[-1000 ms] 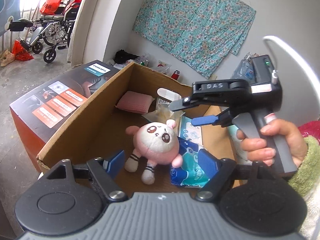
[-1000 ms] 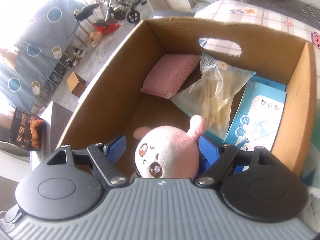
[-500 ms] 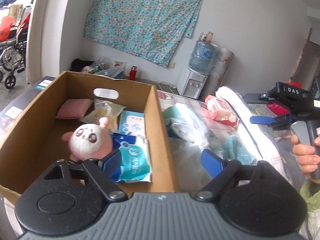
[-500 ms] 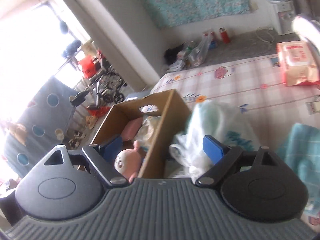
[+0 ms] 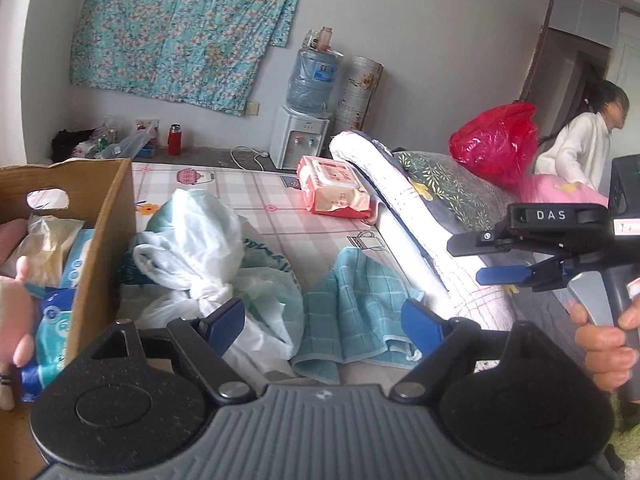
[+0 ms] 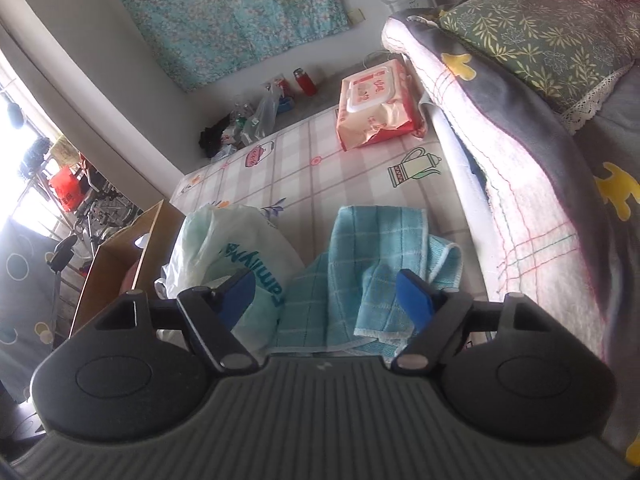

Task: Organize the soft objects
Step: 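Open the right tool and move it back over the blue towel, then grasp the blue checked towel with the right tool and lift it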

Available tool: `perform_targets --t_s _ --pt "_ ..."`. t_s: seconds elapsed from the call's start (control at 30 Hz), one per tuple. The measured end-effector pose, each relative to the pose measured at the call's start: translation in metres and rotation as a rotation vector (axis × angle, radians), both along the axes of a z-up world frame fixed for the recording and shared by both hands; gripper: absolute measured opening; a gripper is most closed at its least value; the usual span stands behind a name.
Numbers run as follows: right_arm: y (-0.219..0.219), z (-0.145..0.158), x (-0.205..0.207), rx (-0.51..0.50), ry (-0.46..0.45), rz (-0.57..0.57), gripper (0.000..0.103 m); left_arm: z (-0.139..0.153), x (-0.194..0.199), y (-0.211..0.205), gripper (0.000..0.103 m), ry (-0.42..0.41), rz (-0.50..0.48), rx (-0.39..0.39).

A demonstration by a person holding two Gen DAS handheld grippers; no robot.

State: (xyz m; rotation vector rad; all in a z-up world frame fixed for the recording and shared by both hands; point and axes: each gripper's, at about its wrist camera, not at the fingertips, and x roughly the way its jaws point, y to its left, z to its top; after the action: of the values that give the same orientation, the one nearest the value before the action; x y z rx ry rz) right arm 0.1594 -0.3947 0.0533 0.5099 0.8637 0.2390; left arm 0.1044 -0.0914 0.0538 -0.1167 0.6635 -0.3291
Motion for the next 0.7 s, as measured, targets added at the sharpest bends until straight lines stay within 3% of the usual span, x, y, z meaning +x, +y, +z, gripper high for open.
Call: perform_targets --t_s 0.17,0.33,0.53,0.7 --pt "-0.008 -0.005 0.016 0.017 0.012 0.009 0.07 -0.023 0.024 -0.028 0.075 0.039 -0.036 0.009" --pt "-0.003 -0.015 0.04 0.03 0.033 0.044 0.064 -0.045 0.046 -0.044 0.057 0.077 -0.053 0.046" --pt "0.008 -0.043 0.084 0.033 0.097 0.072 0.049 -0.064 0.068 -0.053 0.038 0.146 -0.077 0.08" --pt "0.018 -0.065 0.118 -0.001 0.148 0.086 0.051 -0.076 0.077 -0.056 0.034 0.178 -0.086 0.11"
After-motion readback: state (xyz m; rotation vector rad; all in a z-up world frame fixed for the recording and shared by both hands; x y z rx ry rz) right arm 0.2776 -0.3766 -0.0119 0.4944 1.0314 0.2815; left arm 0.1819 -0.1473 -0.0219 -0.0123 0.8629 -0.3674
